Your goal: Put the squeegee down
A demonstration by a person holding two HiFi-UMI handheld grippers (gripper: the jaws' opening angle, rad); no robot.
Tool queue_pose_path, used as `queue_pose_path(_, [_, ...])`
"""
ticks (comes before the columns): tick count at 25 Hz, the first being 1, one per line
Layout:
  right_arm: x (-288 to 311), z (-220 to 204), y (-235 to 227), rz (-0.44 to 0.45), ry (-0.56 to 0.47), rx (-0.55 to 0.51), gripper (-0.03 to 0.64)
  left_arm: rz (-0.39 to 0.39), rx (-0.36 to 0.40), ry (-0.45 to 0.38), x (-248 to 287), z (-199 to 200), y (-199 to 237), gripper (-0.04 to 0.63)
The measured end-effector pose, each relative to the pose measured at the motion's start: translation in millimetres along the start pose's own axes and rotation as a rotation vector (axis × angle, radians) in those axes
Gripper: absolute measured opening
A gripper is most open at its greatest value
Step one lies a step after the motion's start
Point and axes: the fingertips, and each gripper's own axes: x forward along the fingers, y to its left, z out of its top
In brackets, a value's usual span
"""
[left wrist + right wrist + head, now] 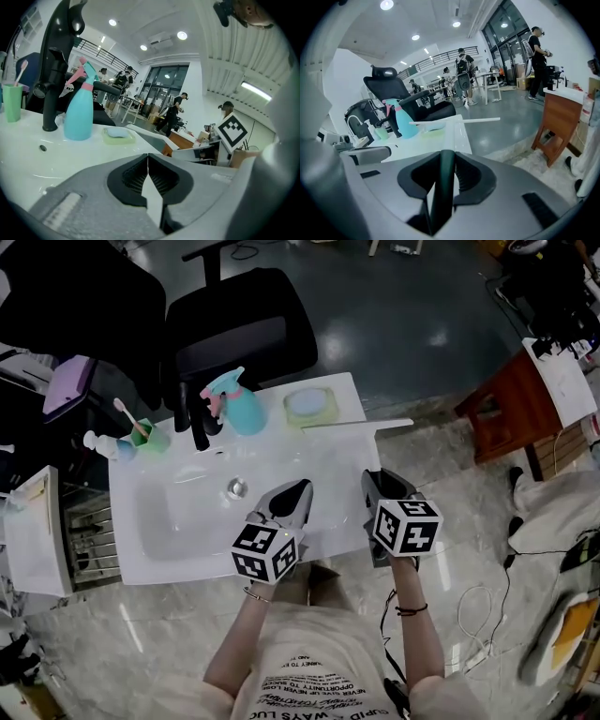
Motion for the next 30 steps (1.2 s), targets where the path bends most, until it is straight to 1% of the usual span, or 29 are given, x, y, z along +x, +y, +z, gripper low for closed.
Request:
queue_pose_path(7, [15,-9,-4,-0.040,0.077,-0.014,0.095,-0.033,-0.030,0.050,11,-15,6,0.023])
queue_pose_path(12, [20,-16,-5,-0.060,0.115,-0.015,0.095,-0.052,-0.043,0.070,16,-22,6,0.023])
queue_pose_path(22, [26,-21,-6,-0.105,0.157,-0.066,0.095,-0.070,-0.053,0.099,22,-30,9,0.023])
queue_pose_path(30, [28,-24,-7,-0.142,0.186,-0.122,0.095,-0.061,-0.052,0.109,25,-32,10,0.023])
